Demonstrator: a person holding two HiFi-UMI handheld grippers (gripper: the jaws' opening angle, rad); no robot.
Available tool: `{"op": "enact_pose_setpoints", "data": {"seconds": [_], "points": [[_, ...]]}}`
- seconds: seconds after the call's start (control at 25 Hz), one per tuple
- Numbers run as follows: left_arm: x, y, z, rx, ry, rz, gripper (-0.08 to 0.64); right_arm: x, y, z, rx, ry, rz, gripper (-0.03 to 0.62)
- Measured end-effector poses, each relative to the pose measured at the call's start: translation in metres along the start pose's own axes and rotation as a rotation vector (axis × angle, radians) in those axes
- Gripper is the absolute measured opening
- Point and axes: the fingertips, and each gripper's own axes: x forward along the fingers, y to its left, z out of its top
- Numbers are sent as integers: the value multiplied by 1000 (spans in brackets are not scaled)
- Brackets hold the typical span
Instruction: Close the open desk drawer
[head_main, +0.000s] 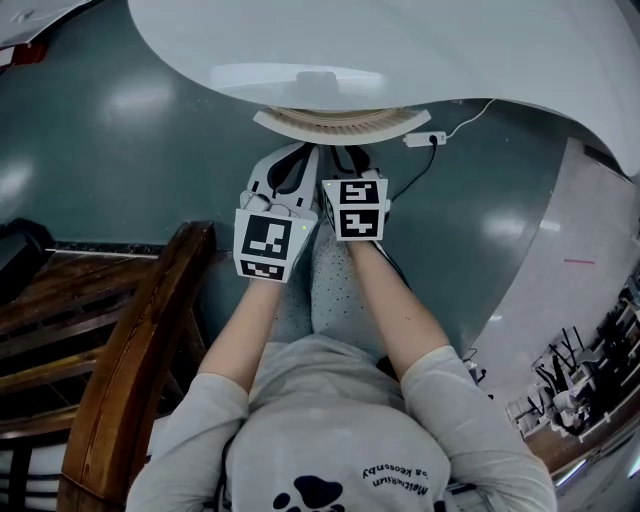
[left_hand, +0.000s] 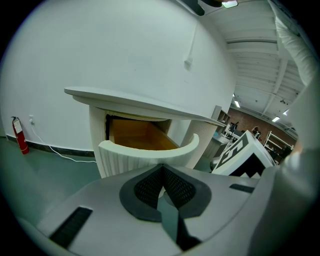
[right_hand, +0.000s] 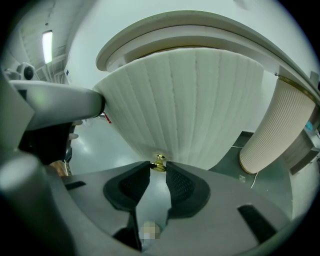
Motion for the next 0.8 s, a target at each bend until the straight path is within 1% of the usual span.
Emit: {"op": "enact_pose_setpoints", "data": {"seconds": [0.44, 0.8], "points": [[5, 5, 7, 8, -19, 1, 9, 3, -2, 9, -6, -10, 1, 109], [17, 16, 20, 15, -38, 12, 9, 13, -7, 27, -18, -35, 3, 109]]}}
